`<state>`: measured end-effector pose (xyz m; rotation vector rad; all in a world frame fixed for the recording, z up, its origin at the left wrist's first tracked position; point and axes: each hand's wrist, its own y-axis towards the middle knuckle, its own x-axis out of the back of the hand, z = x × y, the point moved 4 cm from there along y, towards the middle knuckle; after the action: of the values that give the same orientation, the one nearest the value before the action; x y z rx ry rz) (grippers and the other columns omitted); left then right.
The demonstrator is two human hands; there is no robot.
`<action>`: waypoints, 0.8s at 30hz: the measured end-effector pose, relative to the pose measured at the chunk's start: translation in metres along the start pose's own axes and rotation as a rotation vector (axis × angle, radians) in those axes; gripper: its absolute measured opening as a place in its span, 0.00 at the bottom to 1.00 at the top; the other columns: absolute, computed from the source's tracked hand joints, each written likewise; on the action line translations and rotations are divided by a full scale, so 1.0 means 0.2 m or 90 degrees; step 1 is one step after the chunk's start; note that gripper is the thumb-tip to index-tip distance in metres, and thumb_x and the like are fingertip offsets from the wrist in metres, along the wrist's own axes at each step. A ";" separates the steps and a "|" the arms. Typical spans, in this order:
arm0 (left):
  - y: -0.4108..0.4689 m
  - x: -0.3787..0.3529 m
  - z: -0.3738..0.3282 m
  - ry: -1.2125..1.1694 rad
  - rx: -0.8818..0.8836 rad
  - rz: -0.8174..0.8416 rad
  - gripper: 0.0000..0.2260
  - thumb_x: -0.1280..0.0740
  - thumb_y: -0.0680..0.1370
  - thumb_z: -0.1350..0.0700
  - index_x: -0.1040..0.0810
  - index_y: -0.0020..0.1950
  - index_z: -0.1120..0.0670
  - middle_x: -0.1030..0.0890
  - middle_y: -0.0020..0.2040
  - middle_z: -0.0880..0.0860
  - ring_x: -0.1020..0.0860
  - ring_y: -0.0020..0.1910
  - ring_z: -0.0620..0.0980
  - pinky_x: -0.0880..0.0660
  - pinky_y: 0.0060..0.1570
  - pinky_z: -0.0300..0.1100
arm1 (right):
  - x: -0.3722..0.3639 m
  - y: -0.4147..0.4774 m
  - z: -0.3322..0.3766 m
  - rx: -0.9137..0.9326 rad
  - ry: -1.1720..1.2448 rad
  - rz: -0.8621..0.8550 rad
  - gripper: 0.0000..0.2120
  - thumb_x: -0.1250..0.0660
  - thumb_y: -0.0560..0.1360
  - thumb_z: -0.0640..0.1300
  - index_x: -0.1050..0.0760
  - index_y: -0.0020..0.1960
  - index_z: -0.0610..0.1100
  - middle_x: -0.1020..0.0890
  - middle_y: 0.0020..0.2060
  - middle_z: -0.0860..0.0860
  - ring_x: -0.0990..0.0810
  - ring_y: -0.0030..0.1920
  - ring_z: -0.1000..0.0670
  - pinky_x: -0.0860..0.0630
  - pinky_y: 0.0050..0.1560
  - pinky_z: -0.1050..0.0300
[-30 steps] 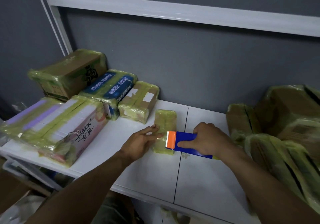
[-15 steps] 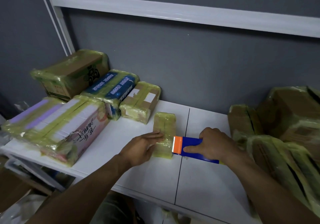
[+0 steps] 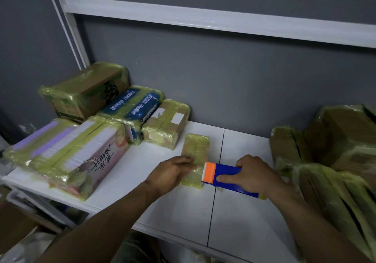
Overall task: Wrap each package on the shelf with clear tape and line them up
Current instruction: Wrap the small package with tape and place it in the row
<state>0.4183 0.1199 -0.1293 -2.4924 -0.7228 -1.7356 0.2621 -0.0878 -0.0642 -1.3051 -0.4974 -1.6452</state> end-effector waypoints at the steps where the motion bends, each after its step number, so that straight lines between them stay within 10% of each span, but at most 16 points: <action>1: 0.01 0.01 0.01 -0.014 -0.002 -0.002 0.17 0.34 0.83 0.56 0.23 0.72 0.49 0.29 0.75 0.49 0.32 0.76 0.48 0.44 0.72 0.30 | 0.01 -0.01 0.01 0.001 0.016 -0.005 0.30 0.28 0.62 0.77 0.26 0.44 0.51 0.19 0.38 0.56 0.18 0.39 0.54 0.22 0.36 0.64; 19: -0.14 0.07 0.08 -0.015 -0.025 0.003 0.29 0.35 0.78 0.66 0.29 0.76 0.44 0.29 0.75 0.47 0.31 0.74 0.47 0.31 0.72 0.42 | -0.05 -0.06 0.01 0.011 0.028 -0.010 0.29 0.27 0.63 0.76 0.28 0.45 0.53 0.20 0.39 0.58 0.18 0.40 0.55 0.23 0.36 0.65; 24: -0.14 0.08 0.02 -0.027 0.041 -0.081 0.19 0.31 0.78 0.43 0.23 0.70 0.40 0.26 0.69 0.41 0.29 0.69 0.40 0.29 0.64 0.34 | -0.11 -0.05 0.01 -0.010 0.029 -0.020 0.30 0.27 0.63 0.76 0.26 0.45 0.51 0.19 0.38 0.57 0.17 0.39 0.55 0.23 0.36 0.64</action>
<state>0.4156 0.1523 -0.1244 -2.4979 -0.9450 -1.6732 0.2533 -0.0719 -0.0814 -1.2748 -0.4805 -1.7031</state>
